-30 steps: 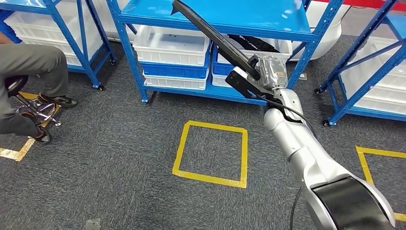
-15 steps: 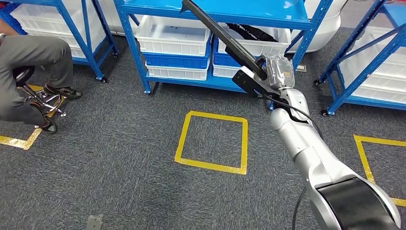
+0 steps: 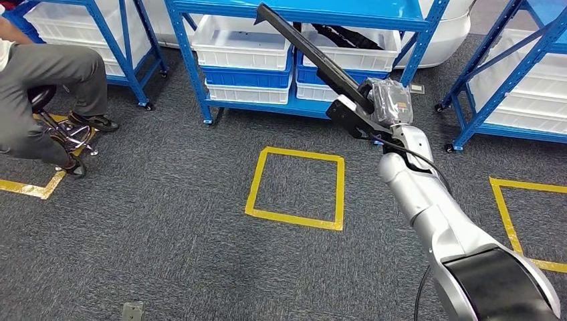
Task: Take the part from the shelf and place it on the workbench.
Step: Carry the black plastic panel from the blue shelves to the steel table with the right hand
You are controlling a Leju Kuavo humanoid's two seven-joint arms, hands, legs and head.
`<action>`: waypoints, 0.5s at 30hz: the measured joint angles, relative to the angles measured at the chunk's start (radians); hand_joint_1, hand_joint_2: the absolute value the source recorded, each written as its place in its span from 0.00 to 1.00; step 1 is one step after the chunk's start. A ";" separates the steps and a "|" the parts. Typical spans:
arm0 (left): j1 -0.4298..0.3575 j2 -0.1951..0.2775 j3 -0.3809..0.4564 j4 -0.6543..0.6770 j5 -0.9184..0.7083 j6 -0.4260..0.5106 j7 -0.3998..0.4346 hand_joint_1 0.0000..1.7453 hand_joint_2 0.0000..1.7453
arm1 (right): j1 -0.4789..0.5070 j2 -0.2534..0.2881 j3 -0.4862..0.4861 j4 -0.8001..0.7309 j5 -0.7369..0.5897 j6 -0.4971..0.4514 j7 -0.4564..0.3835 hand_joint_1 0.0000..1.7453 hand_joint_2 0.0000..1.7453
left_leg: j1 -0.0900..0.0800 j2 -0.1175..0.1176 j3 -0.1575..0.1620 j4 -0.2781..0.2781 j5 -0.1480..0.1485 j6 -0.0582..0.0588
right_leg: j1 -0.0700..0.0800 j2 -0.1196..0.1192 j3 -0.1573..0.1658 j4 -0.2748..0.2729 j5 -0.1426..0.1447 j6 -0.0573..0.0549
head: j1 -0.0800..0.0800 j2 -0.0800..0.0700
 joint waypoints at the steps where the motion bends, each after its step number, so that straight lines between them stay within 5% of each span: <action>1: 0.000 0.000 0.000 0.000 0.000 0.001 -0.001 0.00 1.00 | 0.002 -0.002 -0.001 0.000 0.000 -0.001 0.000 1.00 1.00 | 0.001 0.002 -0.009 -0.008 0.015 0.010 | 0.000 0.001 -0.012 0.015 -0.020 -0.001 | 0.002 0.000; 5: -0.003 0.001 0.000 -0.001 -0.005 0.003 -0.006 0.00 1.00 | 0.005 -0.007 -0.008 0.000 0.001 -0.003 0.000 1.00 1.00 | 0.000 0.005 -0.063 -0.016 0.064 0.026 | -0.007 0.002 -0.075 0.216 -0.158 -0.009 | 0.007 0.000; 6: -0.003 0.001 0.000 -0.001 -0.007 0.004 -0.006 0.00 1.00 | 0.006 -0.008 -0.010 0.000 0.001 -0.003 0.000 1.00 1.00 | 0.000 0.005 -0.076 -0.015 0.075 0.025 | -0.008 0.002 -0.082 0.266 -0.165 -0.002 | 0.008 0.000; 8: -0.003 0.000 0.000 -0.001 -0.010 0.005 -0.005 0.00 1.00 | 0.008 -0.011 -0.013 0.000 0.002 -0.003 0.000 1.00 1.00 | 0.000 0.006 -0.105 -0.015 0.097 0.021 | -0.008 0.003 -0.067 0.308 -0.134 0.020 | 0.008 0.000; 10: -0.003 0.000 0.000 -0.001 -0.011 0.006 -0.005 0.00 1.00 | 0.009 -0.012 -0.018 -0.001 0.002 -0.003 0.000 1.00 1.00 | 0.000 0.007 -0.131 -0.013 0.119 0.014 | -0.008 0.002 -0.001 0.247 -0.096 0.033 | 0.008 0.000; 11: -0.003 0.000 0.000 -0.002 -0.011 0.007 -0.005 0.00 1.00 | 0.009 -0.011 -0.020 -0.003 0.002 -0.003 0.000 1.00 1.00 | -0.001 0.007 -0.141 -0.012 0.128 0.009 | -0.006 0.002 0.054 0.182 -0.104 0.029 | 0.009 0.000; 13: -0.005 0.001 0.000 -0.002 -0.014 0.009 -0.005 0.00 1.00 | 0.008 -0.011 -0.025 -0.010 0.003 -0.005 0.000 1.00 1.00 | -0.004 0.008 -0.153 -0.014 0.150 -0.005 | 0.002 0.004 0.140 0.047 -0.150 0.004 | 0.007 0.000; 15: -0.006 0.002 0.000 -0.002 -0.017 0.011 -0.005 0.00 1.00 | 0.009 -0.010 -0.028 -0.015 0.004 -0.006 0.000 1.00 1.00 | -0.003 0.010 -0.156 -0.021 0.169 -0.018 | 0.008 0.006 0.164 -0.015 -0.173 -0.022 | 0.005 0.000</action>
